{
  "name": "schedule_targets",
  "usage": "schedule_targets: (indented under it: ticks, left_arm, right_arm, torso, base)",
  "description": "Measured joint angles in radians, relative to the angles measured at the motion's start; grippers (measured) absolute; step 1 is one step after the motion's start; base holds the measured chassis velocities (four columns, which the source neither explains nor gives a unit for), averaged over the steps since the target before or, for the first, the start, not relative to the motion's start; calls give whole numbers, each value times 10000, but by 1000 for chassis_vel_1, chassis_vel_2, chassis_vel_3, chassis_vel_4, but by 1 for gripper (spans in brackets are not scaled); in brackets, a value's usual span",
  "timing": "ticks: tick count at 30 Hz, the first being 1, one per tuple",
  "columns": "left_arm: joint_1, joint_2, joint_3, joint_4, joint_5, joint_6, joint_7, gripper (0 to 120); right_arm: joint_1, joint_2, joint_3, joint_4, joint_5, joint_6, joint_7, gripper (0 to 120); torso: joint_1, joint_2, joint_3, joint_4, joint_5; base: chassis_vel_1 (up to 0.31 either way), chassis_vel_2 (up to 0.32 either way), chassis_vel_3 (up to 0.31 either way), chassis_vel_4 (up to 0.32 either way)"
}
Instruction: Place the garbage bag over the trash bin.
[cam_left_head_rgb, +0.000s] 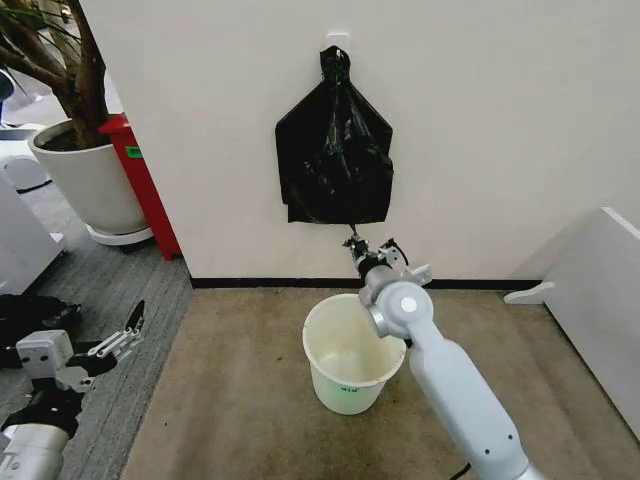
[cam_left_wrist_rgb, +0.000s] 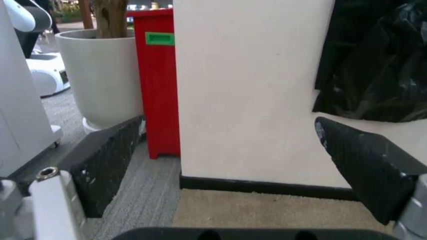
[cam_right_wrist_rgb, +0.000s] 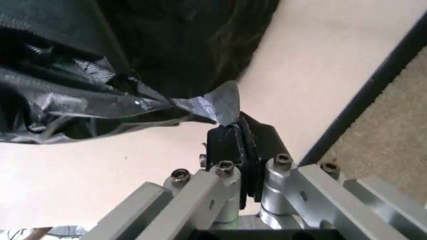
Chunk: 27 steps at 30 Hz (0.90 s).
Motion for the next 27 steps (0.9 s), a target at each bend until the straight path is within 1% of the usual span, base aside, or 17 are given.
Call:
schedule_targets:
  ticks: [7, 14, 17, 27]
  left_arm:
    - [0, -3, 4, 0, 1, -6, 1, 100]
    - [0, -5, 4, 0, 5, -11, 3, 100]
    - [1, -5, 4, 0, 8, -14, 6, 100]
    - [6, -9, 4, 0, 17, -22, 13, 100]
  right_arm:
    - [612, -143, -73, 387, 103, 42, 111, 0]
    - [796, -310, -209, 819, 135, 44, 173, 0]
    - [719, -367, -285, 956, 138, 44, 208, 0]
    - [-308, -406, -329, 1210, 13, -7, 213, 0]
  torso:
    - [0, 0, 0, 0, -1]
    - [0, 0, 0, 1, 0]
    - [0, 0, 0, 1, 0]
    - [0, 0, -1, 0, 0]
  base:
    - [0, 0, 0, 0]
    - [0, 0, 0, 0]
    - [0, 0, 0, 0]
    - [0, 0, 0, 0]
